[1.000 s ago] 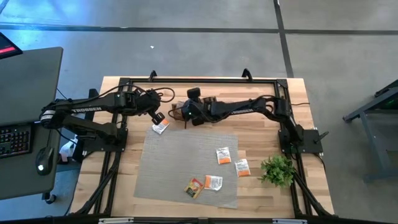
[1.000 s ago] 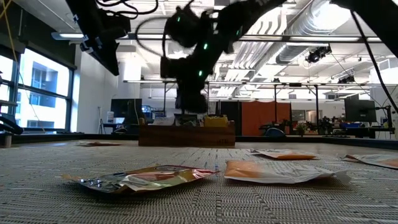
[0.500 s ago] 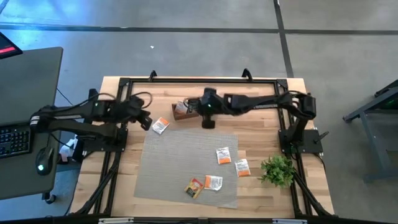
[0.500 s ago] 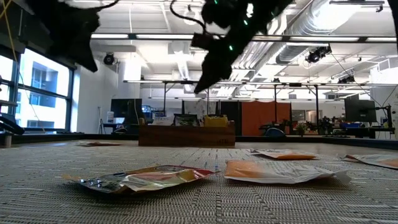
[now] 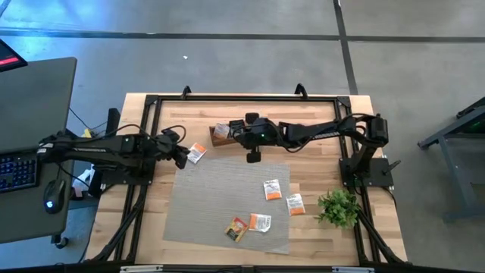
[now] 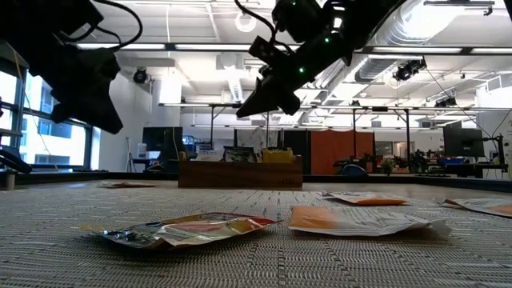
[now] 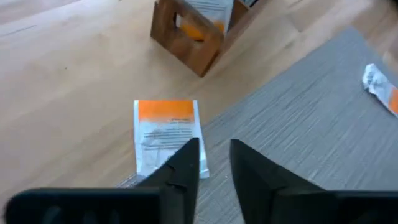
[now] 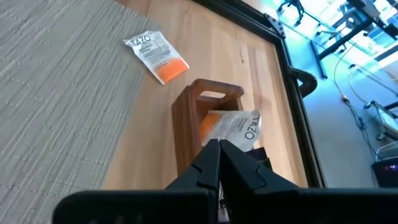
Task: Pick & Place Tea
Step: Put the orange tea bag into the left section of the wooden organizer
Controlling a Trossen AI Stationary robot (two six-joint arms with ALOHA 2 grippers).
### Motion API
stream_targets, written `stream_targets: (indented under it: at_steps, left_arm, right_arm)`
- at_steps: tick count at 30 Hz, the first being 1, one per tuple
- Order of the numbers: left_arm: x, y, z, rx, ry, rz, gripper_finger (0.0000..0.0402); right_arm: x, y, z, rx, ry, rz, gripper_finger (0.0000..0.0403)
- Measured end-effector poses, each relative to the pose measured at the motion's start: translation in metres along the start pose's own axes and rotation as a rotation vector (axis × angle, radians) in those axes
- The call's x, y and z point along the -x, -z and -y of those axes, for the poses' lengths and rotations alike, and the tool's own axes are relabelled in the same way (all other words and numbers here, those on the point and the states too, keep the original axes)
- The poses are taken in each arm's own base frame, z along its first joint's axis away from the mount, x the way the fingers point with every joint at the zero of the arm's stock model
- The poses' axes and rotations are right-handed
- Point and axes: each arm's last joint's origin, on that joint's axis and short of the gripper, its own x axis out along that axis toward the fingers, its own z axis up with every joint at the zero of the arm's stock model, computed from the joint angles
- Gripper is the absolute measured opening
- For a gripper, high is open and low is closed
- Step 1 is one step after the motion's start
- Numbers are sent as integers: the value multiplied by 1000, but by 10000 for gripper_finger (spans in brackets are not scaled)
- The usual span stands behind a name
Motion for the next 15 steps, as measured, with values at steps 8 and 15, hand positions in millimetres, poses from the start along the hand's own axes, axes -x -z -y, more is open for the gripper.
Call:
stream_targets:
  at_steps: [8, 15]
  left_arm:
    - [-15, 5, -2, 162, -152, -35, 172]
    - [-38, 15, -1, 232, -298, -128, 177]
  right_arm:
    - [0, 1, -1, -14, -10, -8, 7]
    - [0, 2, -1, -12, -17, -20, 4]
